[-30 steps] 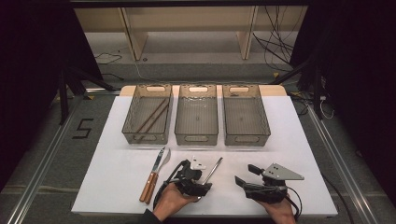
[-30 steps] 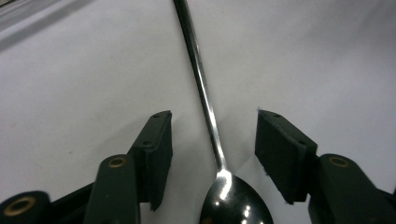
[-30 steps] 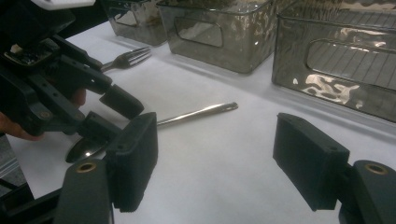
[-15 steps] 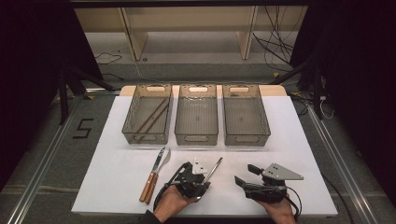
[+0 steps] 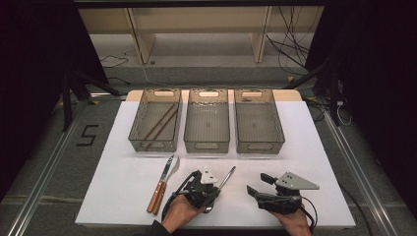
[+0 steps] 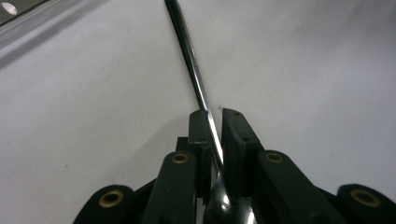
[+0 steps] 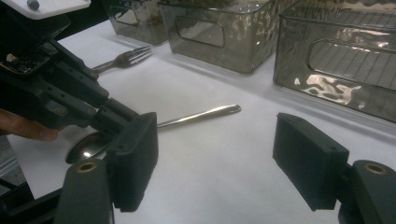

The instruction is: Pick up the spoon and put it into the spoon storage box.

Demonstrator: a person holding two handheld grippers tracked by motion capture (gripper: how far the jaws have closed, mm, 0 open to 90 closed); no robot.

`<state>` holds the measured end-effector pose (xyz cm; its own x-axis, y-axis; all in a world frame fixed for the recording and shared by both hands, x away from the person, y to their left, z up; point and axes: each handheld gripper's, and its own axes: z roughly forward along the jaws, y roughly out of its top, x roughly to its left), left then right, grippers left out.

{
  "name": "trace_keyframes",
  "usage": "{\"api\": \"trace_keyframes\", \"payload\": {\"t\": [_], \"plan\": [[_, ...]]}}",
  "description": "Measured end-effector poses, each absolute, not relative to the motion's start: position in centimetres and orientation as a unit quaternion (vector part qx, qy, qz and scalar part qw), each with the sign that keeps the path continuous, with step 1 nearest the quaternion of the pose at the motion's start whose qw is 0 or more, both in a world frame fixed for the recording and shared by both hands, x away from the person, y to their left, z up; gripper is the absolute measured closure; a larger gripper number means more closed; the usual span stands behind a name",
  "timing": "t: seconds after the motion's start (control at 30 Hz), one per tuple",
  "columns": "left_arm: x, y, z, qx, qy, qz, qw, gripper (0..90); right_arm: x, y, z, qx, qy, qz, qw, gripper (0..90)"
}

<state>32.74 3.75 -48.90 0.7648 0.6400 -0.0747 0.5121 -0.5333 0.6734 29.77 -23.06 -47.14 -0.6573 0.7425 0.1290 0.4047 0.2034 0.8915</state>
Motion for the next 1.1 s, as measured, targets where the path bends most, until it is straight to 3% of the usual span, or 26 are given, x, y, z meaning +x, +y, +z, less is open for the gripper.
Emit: {"api": "trace_keyframes", "payload": {"t": [0.57, 1.1], "plan": [[32.8, 3.6, -48.6, 0.875, 0.323, 0.099, 0.346, 84.3, 29.7, -23.1, -47.1, 0.379, 0.757, 0.505, 0.168, 31.7], [33.6, 4.2, -48.5, 0.869, 0.342, 0.073, 0.35, 85.2, 29.8, -23.1, -47.1, 0.379, 0.757, 0.506, 0.166, 31.7]]}}
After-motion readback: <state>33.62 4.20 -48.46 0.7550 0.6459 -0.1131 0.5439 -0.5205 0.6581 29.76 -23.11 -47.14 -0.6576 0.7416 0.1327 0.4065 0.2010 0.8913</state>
